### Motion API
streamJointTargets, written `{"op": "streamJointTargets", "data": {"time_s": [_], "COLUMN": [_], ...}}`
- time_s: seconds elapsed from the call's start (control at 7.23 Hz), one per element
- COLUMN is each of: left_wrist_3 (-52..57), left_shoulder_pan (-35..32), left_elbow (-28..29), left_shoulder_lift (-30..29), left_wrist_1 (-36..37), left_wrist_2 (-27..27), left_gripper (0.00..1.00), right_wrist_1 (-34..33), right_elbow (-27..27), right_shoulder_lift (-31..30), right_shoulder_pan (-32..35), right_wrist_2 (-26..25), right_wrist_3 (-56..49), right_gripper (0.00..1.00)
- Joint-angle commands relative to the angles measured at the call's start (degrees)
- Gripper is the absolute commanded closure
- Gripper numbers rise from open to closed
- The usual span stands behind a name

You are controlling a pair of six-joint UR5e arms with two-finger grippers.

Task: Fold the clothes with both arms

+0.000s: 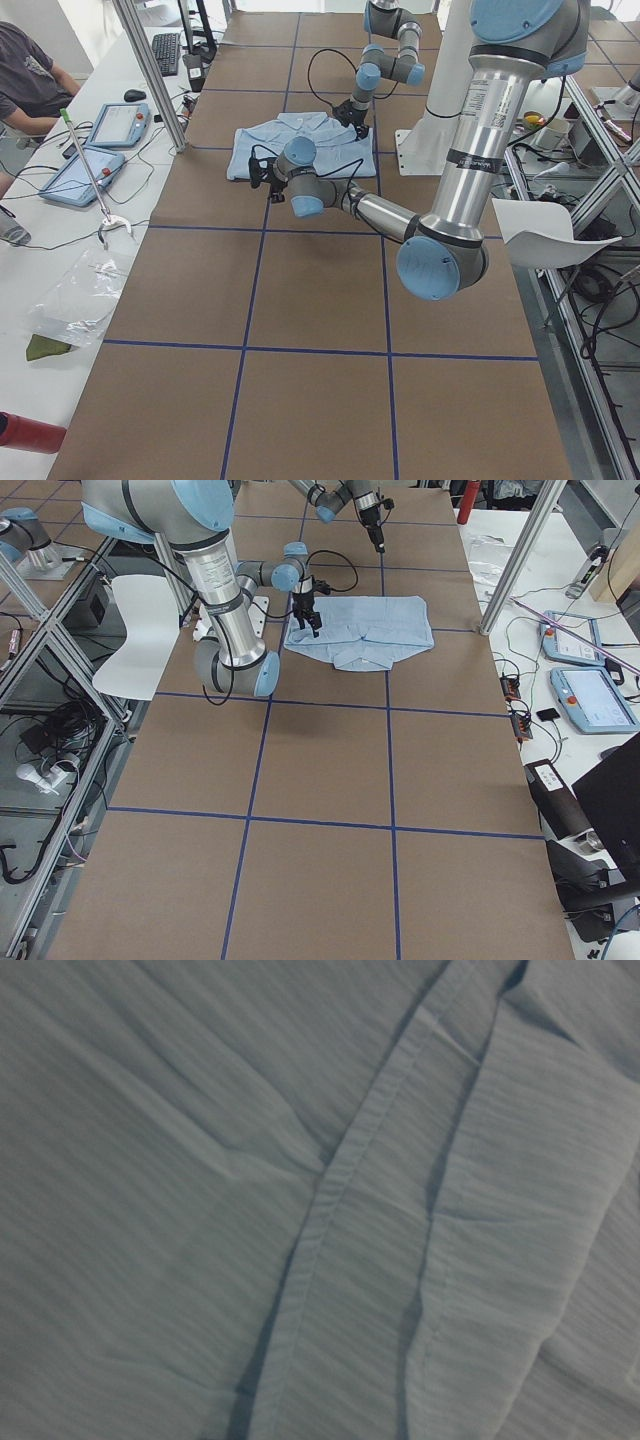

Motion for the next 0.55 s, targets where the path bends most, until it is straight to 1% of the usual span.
{"op": "streamJointTargets", "data": {"time_s": [0.0, 0.41], "left_wrist_3": [-0.2, -0.2], "left_shoulder_pan": [0.0, 0.0], "left_elbow": [-0.1, -0.2], "left_shoulder_lift": [-0.1, -0.2], "left_wrist_1": [0.1, 0.1], "left_wrist_2": [0.0, 0.0], "left_gripper": [0.31, 0.31], "right_wrist_1": [-0.1, -0.4], "right_elbow": [0.0, 1.0], "right_shoulder_lift": [-0.4, -2.6], "right_shoulder_pan": [0.0, 0.3], "right_wrist_2": [0.2, 0.4], "right_wrist_3": [0.0, -0.1], "right_gripper": [0.0, 0.0]}}
